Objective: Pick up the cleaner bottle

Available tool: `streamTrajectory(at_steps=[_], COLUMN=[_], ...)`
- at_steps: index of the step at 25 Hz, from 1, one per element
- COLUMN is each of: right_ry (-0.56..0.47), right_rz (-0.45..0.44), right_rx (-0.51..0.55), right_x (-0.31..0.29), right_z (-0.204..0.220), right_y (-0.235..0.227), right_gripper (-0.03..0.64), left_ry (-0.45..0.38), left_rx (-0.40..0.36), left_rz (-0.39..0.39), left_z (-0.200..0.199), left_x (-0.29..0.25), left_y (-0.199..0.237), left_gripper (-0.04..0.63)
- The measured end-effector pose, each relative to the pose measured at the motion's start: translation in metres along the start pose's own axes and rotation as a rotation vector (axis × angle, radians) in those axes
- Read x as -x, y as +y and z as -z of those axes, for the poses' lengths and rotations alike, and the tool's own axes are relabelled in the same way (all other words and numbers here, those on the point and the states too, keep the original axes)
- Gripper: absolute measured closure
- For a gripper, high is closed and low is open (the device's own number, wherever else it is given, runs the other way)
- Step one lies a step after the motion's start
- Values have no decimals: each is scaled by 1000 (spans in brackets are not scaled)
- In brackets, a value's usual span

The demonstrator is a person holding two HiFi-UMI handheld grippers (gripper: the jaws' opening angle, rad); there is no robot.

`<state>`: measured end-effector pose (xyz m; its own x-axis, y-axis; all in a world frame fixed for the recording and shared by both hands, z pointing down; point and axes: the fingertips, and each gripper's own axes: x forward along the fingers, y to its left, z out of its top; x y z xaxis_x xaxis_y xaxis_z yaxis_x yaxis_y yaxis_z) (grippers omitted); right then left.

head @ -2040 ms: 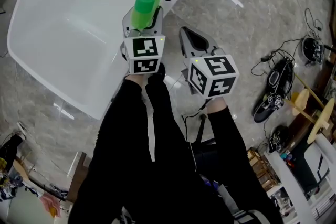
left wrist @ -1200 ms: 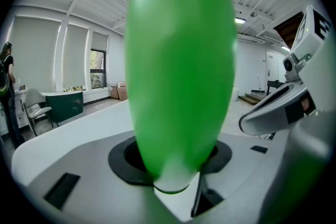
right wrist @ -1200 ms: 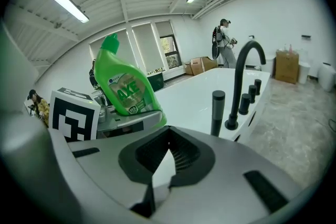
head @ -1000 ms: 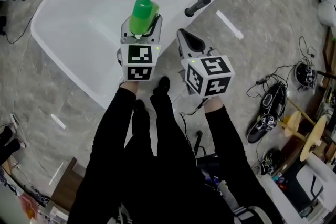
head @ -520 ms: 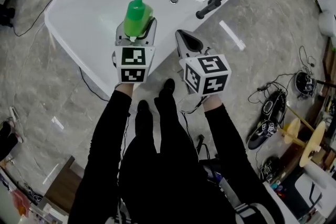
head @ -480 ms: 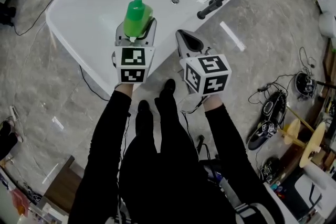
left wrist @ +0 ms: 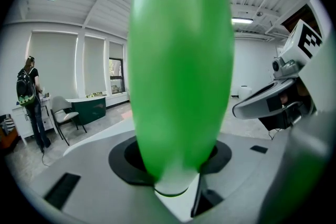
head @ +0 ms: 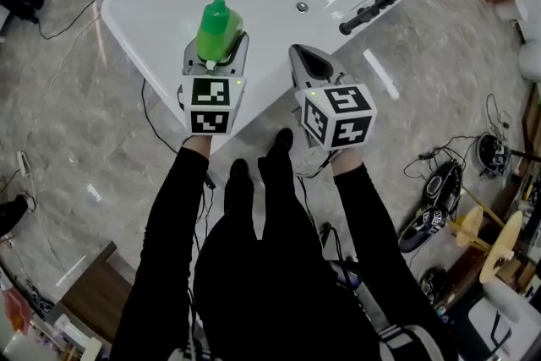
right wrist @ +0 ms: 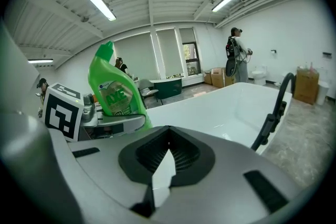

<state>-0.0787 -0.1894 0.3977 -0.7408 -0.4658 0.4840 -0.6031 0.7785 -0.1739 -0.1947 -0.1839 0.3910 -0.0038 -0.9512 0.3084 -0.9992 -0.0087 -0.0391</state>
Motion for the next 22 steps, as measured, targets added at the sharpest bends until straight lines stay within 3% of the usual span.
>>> streamTrajectory(at_steps=[22], right_ry=[-22], right_rz=[-27], right_rx=[66], right_x=[6], right_z=[-7], right_y=[79], right_gripper=[615], left_ry=[-9], left_rx=[32], left_rz=[-64], left_z=[8], left_x=[102], left_y=[69], left_gripper=[397])
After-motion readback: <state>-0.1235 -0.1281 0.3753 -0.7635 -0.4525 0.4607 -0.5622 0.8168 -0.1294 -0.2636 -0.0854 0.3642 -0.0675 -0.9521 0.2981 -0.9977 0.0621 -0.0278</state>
